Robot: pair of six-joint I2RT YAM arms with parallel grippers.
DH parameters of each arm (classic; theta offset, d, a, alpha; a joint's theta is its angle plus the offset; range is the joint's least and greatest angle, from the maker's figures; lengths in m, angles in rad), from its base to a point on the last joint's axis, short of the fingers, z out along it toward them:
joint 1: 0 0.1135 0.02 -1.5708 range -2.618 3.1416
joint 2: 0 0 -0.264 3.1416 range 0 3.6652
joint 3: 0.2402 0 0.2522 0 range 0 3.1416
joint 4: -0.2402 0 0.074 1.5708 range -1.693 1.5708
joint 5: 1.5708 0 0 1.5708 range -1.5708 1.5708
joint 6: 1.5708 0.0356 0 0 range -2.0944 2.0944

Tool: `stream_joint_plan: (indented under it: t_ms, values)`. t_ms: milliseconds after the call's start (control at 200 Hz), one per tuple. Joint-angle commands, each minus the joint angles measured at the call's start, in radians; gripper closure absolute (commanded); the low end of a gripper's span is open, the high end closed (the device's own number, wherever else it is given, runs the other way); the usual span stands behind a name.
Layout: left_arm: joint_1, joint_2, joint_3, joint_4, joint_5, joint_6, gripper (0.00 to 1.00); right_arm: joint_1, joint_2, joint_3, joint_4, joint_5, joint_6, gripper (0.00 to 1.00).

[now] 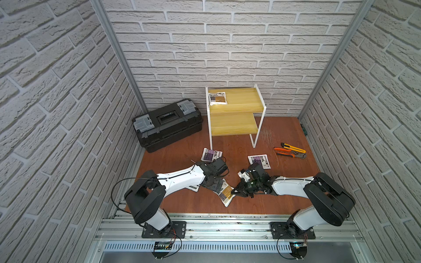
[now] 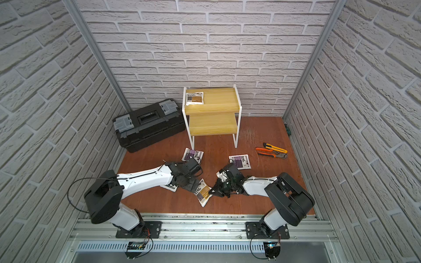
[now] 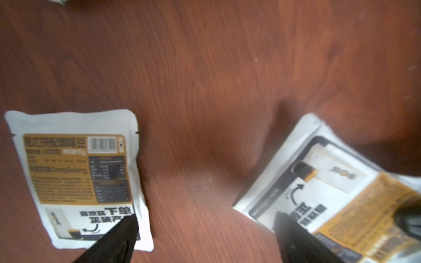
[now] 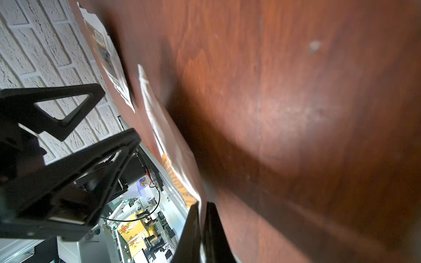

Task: Place the bagged coffee beans on the shelf by color
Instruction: Pick up the bagged coffee beans at the center of the board.

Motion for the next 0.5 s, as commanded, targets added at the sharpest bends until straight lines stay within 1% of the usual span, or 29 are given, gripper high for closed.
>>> stream_joint_plan:
  t_ms: [0,235,495]
  values:
    - [0.037,-0.083,0.073,-0.035,0.025,-0.04,0.02,0.004,-0.065,-0.003,-0.067,0.005,-0.019,0.98]
    - [0.101,-0.199,0.186,-0.099,0.009,-0.041,0.02,-0.003,-0.224,0.053,-0.231,0.02,-0.028,0.98]
    - [0.186,-0.327,0.266,-0.093,0.001,-0.054,0.02,-0.014,-0.375,0.174,-0.371,0.039,-0.005,0.98]
